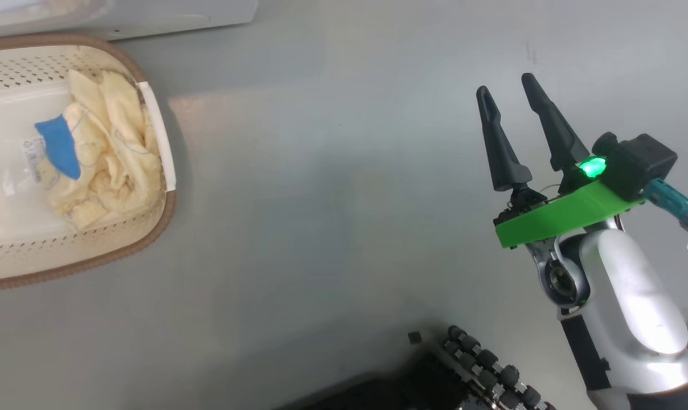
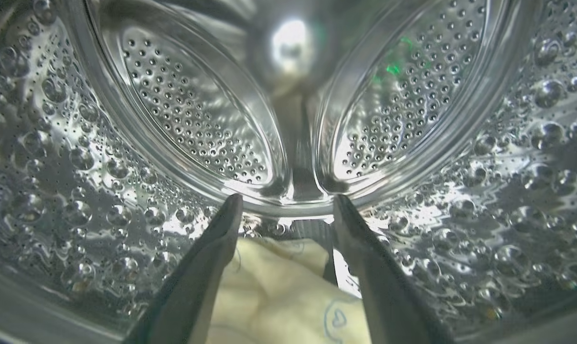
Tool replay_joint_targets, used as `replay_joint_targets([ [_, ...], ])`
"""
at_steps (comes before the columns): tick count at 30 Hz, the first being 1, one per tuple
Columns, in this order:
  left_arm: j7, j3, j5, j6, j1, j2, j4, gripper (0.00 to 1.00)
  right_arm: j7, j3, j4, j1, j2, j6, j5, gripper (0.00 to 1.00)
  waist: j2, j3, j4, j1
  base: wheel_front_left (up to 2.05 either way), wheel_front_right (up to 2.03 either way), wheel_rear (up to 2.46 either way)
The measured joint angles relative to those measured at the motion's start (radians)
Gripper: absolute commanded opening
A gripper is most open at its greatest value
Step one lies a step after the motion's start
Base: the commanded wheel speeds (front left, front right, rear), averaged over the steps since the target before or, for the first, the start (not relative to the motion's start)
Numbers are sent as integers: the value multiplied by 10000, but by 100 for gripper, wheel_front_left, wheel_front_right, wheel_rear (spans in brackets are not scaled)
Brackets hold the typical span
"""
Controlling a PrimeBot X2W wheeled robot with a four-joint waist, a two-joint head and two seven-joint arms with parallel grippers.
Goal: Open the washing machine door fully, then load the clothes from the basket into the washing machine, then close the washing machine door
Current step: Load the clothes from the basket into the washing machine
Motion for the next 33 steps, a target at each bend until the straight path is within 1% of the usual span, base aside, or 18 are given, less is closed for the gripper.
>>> replay_joint_targets([
  [3, -4, -291, -393, -2, 731, -128, -153, 100, 0, -178, 13, 27, -2, 0, -198, 100, 0, -289, 246, 0, 0, 0, 0],
  [13, -104, -872, -1434, -2, 2489, -274, -978, 100, 0, -614, 136, 384, -2, 0, -807, 100, 0, -1286, 1129, 0, 0, 0, 0],
  [18, -107, -849, -1741, -2, 3483, -242, -1684, 100, 0, -794, 180, 549, -2, 0, -1043, 100, 1, -1826, 1491, -1, 0, 0, 0],
  [22, -182, -516, -1896, -2, 4544, -255, -2761, 100, 0, -1070, 226, 699, -4, 0, -1254, 100, 1, -2215, 1771, -1, 0, 0, 0],
  [25, -180, -52, -1873, -2, 5580, -276, -3475, 100, 0, -1208, 226, 773, -4, 0, -1392, 100, 1, -2511, 1966, -1, 0, 0, 0],
  [28, -180, 447, -1590, -2, 6652, -339, -4123, 100, 0, -1346, 236, 887, -4, 0, -1476, 100, 1, -2834, 2129, -1, 0, 0, 0],
  [29, -180, 447, -1590, -2, 6652, -339, -4123, 100, 0, -1346, 236, 887, -4, 0, -1476, 100, 1, -2834, 2129, -1, 0, 0, 0],
  [33, -180, 1206, -1172, 52, 7984, -709, -5087, 100, 0, -1565, 236, 1109, -13, 0, -1476, 100, 1, -3242, 2330, -1, 0, 0, 0],
])
